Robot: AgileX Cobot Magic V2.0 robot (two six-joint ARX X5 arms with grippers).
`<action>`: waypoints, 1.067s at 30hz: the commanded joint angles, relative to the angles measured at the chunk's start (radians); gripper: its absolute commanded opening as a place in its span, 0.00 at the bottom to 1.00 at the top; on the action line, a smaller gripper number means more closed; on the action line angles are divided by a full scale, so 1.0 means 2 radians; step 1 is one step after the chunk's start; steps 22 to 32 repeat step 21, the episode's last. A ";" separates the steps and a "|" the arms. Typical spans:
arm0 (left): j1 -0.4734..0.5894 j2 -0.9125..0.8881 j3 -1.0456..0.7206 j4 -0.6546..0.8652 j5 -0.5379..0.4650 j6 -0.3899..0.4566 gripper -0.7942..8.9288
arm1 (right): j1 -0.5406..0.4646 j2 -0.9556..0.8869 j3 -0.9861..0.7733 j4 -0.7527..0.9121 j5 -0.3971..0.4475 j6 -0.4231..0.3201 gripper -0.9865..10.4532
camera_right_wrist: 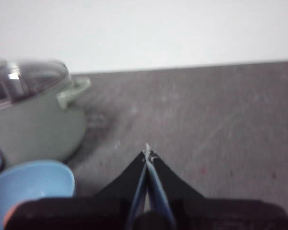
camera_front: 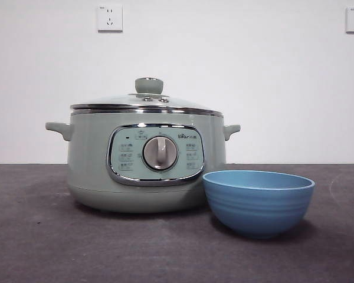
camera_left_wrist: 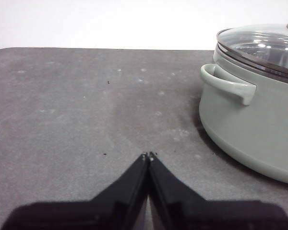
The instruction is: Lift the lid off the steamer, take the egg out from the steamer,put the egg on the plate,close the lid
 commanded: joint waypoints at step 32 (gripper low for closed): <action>0.002 -0.002 -0.007 0.002 0.000 -0.003 0.08 | 0.000 -0.002 -0.004 -0.033 0.002 -0.001 0.09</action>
